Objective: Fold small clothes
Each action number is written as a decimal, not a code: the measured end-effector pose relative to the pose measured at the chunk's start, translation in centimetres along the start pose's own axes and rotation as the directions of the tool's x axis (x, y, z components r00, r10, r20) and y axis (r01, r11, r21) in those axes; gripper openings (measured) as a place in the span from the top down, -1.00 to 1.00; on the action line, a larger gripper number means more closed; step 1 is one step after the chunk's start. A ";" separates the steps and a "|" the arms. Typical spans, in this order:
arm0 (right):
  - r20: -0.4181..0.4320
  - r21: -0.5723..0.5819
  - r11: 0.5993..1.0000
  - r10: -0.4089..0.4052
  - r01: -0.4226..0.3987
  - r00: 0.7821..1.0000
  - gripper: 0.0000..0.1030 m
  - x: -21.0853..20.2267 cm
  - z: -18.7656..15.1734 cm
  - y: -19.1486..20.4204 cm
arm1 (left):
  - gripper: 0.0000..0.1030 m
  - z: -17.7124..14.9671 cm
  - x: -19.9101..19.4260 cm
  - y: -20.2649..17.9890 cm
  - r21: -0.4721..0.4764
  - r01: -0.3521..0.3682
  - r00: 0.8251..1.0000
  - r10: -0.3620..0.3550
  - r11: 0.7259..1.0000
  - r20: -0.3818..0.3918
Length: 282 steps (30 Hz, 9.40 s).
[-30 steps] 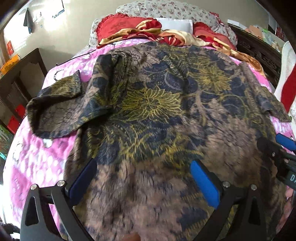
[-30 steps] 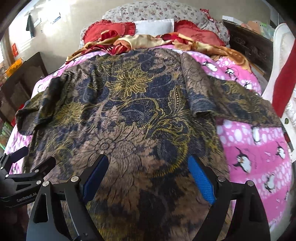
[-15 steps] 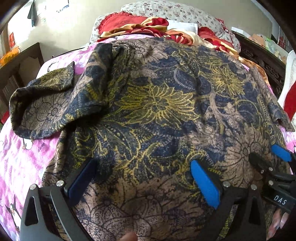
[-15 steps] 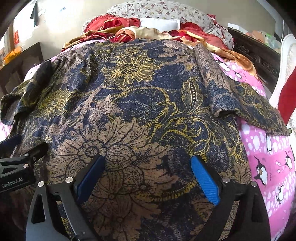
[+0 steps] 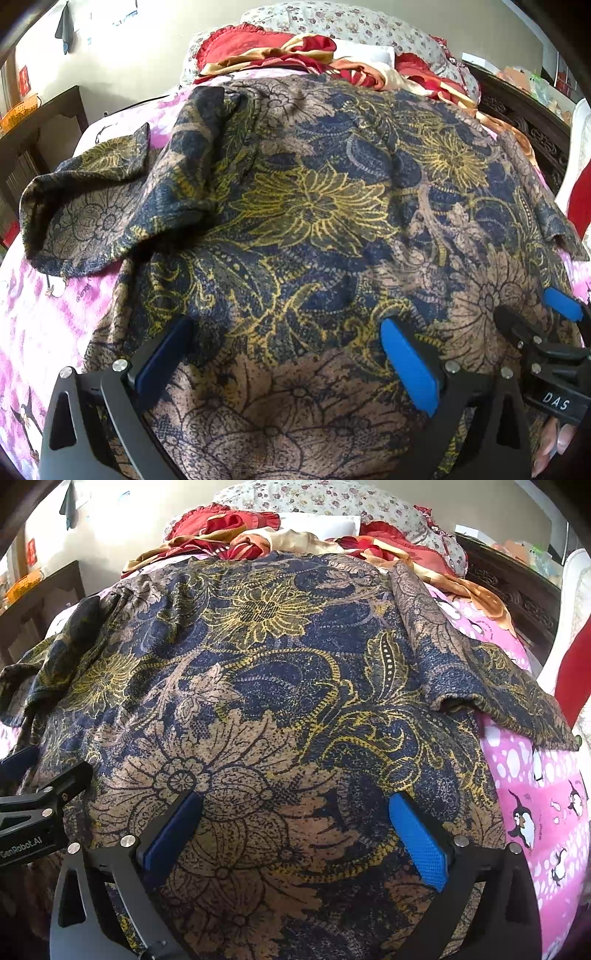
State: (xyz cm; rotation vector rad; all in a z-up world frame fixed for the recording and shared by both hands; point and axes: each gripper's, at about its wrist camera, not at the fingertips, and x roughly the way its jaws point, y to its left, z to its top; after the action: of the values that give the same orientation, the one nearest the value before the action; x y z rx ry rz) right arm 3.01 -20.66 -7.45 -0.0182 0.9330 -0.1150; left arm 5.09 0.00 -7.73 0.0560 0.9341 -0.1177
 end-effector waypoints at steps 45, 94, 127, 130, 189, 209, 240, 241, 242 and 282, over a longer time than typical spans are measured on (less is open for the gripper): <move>0.002 0.009 1.000 0.018 -0.019 1.000 -1.00 0.1 0.1 -0.3 | -0.98 6.0 0.0 9.6 0.688 -0.452 0.891 0.259 0.568 0.372; 0.002 0.004 1.000 0.013 -0.013 1.000 -1.00 0.0 0.0 -0.2 | 0.94 2.5 -8.7 39.5 -0.531 0.023 0.956 0.137 0.847 0.260; 0.000 0.005 1.000 0.016 -0.016 1.000 -1.00 0.1 0.0 -0.3 | -0.27 -0.8 -7.7 8.4 0.034 -0.053 0.994 0.050 0.998 0.093; -0.002 0.003 1.000 0.014 -0.014 1.000 -1.00 0.1 0.1 -0.1 | -0.27 -0.9 -7.2 4.9 0.070 -0.003 0.997 -0.003 0.998 0.075; -0.002 -0.004 1.000 0.009 -0.009 1.000 -1.00 -0.1 0.0 0.0 | -0.49 9.7 -3.1 23.5 -0.298 0.037 0.998 -0.049 0.954 -0.032; 0.037 -0.071 0.975 0.213 -0.210 0.976 -0.39 -5.1 5.7 4.9 | 0.92 15.3 -13.1 21.1 -0.255 0.317 0.949 -0.304 0.914 0.088; 0.181 -0.335 0.784 0.598 -0.522 0.781 0.87 -8.7 13.3 15.0 | -0.24 13.4 -17.5 14.7 -0.222 0.319 0.939 -0.274 0.921 0.209; 0.181 -0.325 0.786 0.597 -0.525 0.782 0.87 -8.4 13.5 14.9 | -0.24 12.5 -17.6 15.2 -0.247 0.303 0.937 -0.241 0.921 0.252; 0.178 -0.319 0.791 0.591 -0.522 0.787 0.87 -8.2 13.6 14.9 | -0.25 10.8 -17.3 15.5 -0.272 0.300 0.933 -0.221 0.915 0.286; 0.148 -0.210 0.890 0.439 -0.405 0.886 0.87 -2.3 16.4 10.0 | -0.63 -3.5 -3.7 7.2 -0.065 0.261 0.963 -0.254 0.963 0.091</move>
State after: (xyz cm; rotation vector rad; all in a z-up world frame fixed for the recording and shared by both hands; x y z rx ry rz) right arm 15.75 -11.05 3.47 0.0143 0.7323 0.3718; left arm 1.03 7.75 -6.80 -0.1411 0.8597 -0.3234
